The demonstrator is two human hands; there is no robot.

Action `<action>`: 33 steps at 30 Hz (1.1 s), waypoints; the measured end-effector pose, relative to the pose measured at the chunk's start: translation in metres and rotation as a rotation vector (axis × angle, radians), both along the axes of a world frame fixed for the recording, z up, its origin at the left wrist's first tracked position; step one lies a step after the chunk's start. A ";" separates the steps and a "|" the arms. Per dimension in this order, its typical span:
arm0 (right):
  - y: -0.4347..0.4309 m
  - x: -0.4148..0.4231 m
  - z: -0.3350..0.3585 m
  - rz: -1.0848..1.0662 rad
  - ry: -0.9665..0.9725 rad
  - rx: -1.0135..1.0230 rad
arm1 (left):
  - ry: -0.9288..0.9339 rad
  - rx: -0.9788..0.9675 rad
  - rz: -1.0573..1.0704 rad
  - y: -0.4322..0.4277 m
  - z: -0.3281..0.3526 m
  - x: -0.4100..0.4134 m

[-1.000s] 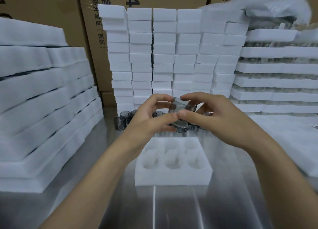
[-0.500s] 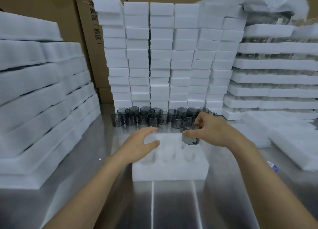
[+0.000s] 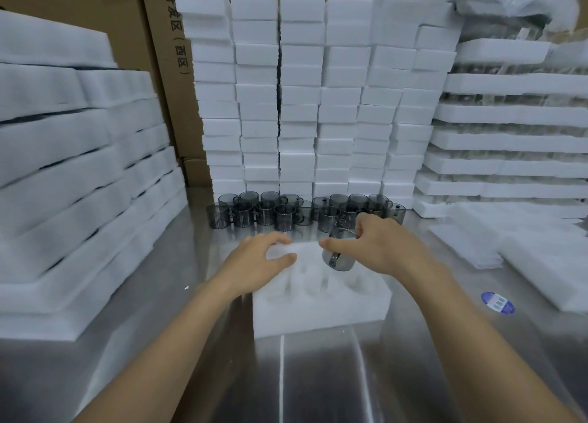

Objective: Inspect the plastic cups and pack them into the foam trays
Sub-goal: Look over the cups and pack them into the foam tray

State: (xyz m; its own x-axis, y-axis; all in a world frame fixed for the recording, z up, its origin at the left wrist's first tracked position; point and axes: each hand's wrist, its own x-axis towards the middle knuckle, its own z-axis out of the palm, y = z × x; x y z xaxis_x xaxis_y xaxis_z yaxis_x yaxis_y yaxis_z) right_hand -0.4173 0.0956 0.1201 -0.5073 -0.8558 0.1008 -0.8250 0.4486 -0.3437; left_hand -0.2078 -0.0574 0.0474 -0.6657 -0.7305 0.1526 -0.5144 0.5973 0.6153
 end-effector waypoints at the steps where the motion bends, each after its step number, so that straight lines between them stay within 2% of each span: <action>1: 0.001 -0.001 0.000 -0.020 0.027 -0.019 | 0.028 0.004 0.003 -0.001 -0.001 0.000; 5: 0.002 -0.008 -0.003 -0.087 0.089 -0.085 | 0.092 0.072 -0.004 -0.003 -0.004 0.000; 10: -0.001 -0.004 -0.011 -0.124 0.196 -0.026 | 0.100 0.118 -0.001 -0.005 -0.004 0.000; 14: -0.004 -0.002 -0.016 -0.113 0.210 -0.025 | 0.106 0.150 0.004 -0.005 -0.005 0.000; 17: -0.004 -0.003 -0.018 -0.102 0.191 -0.033 | 0.097 0.142 0.002 -0.006 -0.006 -0.001; 22: 0.000 -0.011 -0.017 0.063 0.063 -0.009 | 0.107 0.166 0.003 -0.007 -0.007 0.001; 29: -0.004 -0.010 -0.026 0.033 0.150 0.154 | 0.105 0.161 0.012 -0.008 -0.008 0.000; 33: 0.000 -0.025 -0.021 0.051 0.041 0.085 | 0.131 0.217 -0.007 -0.012 -0.010 0.002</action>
